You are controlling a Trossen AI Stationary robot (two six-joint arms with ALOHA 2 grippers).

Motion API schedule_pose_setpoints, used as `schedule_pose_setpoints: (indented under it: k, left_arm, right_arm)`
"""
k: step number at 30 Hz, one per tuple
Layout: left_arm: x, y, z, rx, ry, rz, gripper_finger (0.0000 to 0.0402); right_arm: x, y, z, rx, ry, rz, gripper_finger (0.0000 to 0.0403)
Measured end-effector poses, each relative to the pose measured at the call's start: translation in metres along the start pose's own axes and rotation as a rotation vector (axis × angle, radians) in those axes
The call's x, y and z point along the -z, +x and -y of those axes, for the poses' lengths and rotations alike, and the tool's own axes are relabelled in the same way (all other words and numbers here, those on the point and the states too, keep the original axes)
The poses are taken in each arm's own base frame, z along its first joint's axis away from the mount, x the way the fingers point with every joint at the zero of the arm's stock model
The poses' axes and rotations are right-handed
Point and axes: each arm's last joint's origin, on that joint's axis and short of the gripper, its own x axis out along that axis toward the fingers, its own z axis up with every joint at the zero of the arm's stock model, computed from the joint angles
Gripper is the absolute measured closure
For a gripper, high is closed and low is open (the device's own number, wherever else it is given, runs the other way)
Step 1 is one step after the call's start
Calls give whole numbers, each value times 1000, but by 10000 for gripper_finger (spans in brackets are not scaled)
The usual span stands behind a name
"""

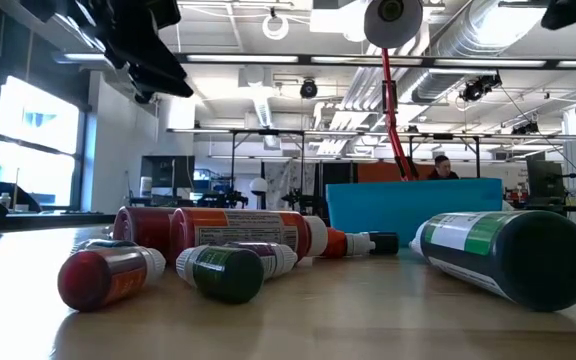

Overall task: Pick & Place food coloring
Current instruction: Put the big yellow food coloring bottle into the blue container

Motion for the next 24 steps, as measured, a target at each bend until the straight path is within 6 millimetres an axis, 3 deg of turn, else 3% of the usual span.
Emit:
schedule_pose_setpoints:
  k: [6, 12, 20, 24]
  left_arm:
    - [3, 12, -2, -51, -7, -45, 213]
    - [1, 14, -1, -21, -49, -22, 213]
    - [3, 13, 13, 254, -122, -88, 213]
    - [7, 12, 29, 241, -74, -90, 213]
  right_arm:
    - [0, 11, -1, 83, -17, -134, 402]
    - [-3, 48, -8, 201, -15, -328, 402]
    - [11, 93, -17, 427, -396, -674, 402]
    - [14, 106, -19, 436, -535, -749, 402]
